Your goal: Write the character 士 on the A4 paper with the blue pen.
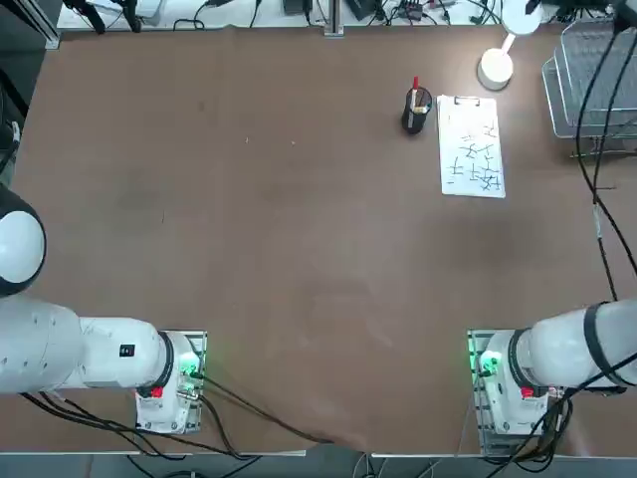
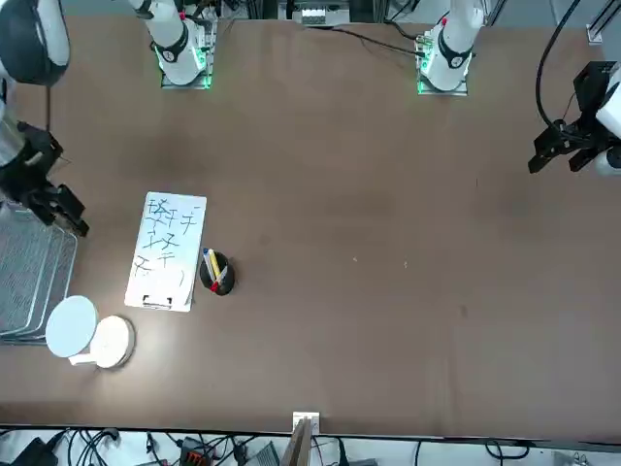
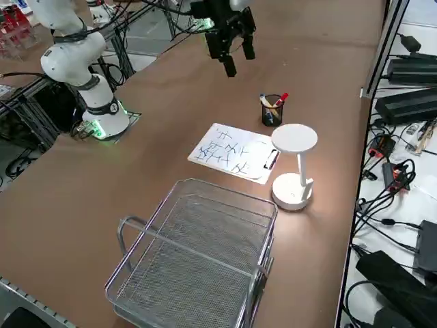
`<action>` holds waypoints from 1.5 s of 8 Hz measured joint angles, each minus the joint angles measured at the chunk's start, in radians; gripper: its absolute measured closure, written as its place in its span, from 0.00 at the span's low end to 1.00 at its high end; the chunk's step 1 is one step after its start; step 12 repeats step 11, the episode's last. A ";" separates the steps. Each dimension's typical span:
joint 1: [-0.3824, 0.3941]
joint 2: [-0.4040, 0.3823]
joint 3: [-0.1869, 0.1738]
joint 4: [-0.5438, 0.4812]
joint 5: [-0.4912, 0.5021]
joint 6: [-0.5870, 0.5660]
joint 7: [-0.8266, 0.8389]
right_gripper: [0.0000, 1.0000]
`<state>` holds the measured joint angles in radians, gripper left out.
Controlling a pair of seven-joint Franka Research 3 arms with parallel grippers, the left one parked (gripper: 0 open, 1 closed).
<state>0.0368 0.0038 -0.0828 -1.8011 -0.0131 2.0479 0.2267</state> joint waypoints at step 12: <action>0.010 -0.056 0.033 0.208 0.041 -0.505 -0.168 0.00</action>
